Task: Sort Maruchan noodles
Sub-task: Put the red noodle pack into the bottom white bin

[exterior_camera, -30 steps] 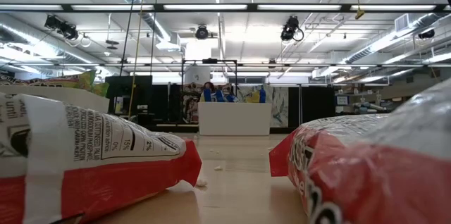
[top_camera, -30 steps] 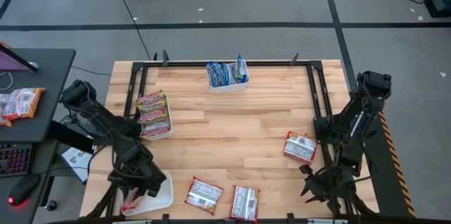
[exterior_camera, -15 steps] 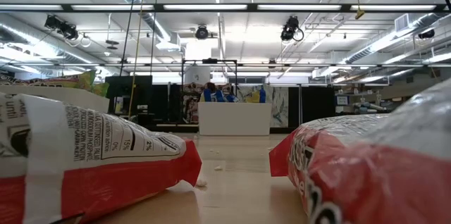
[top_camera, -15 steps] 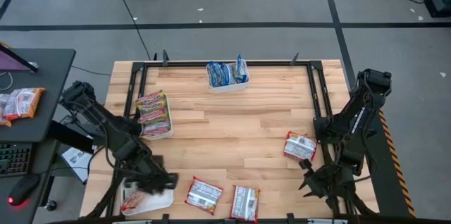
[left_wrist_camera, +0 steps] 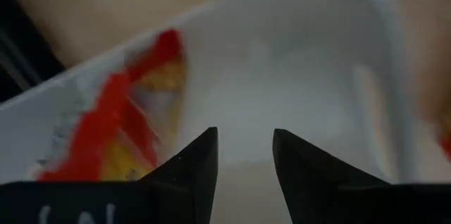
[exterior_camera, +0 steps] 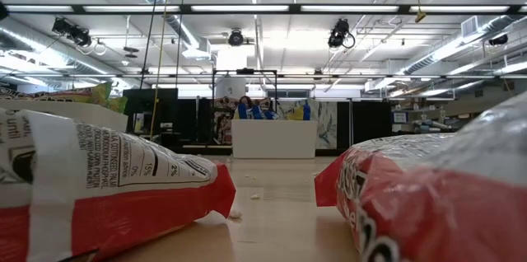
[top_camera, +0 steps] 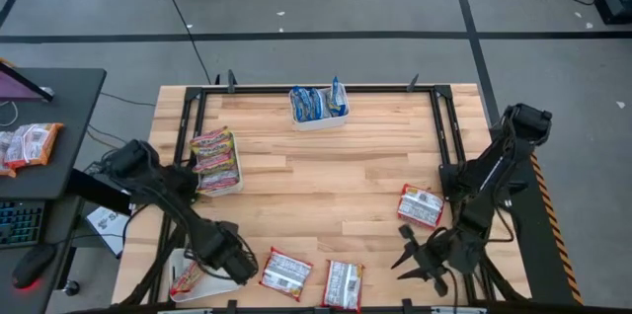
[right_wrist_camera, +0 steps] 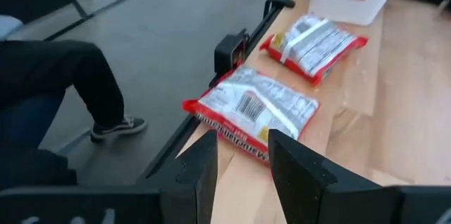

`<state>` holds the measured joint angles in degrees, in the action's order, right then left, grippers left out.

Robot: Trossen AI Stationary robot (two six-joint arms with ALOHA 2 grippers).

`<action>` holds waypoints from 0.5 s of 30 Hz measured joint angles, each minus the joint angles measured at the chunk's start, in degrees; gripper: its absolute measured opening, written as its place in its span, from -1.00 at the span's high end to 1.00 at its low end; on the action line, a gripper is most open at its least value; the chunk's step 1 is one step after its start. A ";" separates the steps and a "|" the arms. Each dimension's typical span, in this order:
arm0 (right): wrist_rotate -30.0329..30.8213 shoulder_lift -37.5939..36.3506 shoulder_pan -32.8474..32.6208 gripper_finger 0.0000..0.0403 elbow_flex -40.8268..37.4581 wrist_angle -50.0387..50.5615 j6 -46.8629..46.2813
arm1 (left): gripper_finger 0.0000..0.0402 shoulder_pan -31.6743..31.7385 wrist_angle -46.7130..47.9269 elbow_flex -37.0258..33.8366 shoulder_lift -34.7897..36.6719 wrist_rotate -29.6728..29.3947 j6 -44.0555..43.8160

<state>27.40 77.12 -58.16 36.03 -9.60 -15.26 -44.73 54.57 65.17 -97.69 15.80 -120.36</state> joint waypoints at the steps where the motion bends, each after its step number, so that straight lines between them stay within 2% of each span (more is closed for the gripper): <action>1: -0.35 0.84 0.22 0.35 0.00 -0.44 -0.03 | 0.30 -0.56 1.91 0.04 -0.54 -0.22 -0.52; 5: -1.83 4.42 -0.12 0.35 0.00 -4.37 -0.07 | 0.30 -2.70 10.42 0.02 -2.59 -1.92 -2.49; 8: -3.51 6.95 -0.62 0.35 0.00 -7.18 -1.01 | 0.30 -4.28 11.59 0.04 -3.60 -6.34 -4.49; 10: -4.03 8.20 -0.96 0.35 0.00 -8.01 -2.14 | 0.30 -5.69 11.76 0.04 -3.67 -7.09 -5.57; 12: -4.35 9.09 -1.35 0.35 0.00 -8.03 -3.72 | 0.30 -7.37 12.30 0.04 -3.67 -3.41 -7.96; 15: -4.61 9.98 -2.23 0.35 0.00 -7.92 -5.45 | 0.30 -10.72 11.99 0.04 -3.65 5.96 -11.76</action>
<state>22.79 87.10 -60.39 36.03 -17.52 -20.71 -55.45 66.56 65.21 -101.34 21.75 -132.13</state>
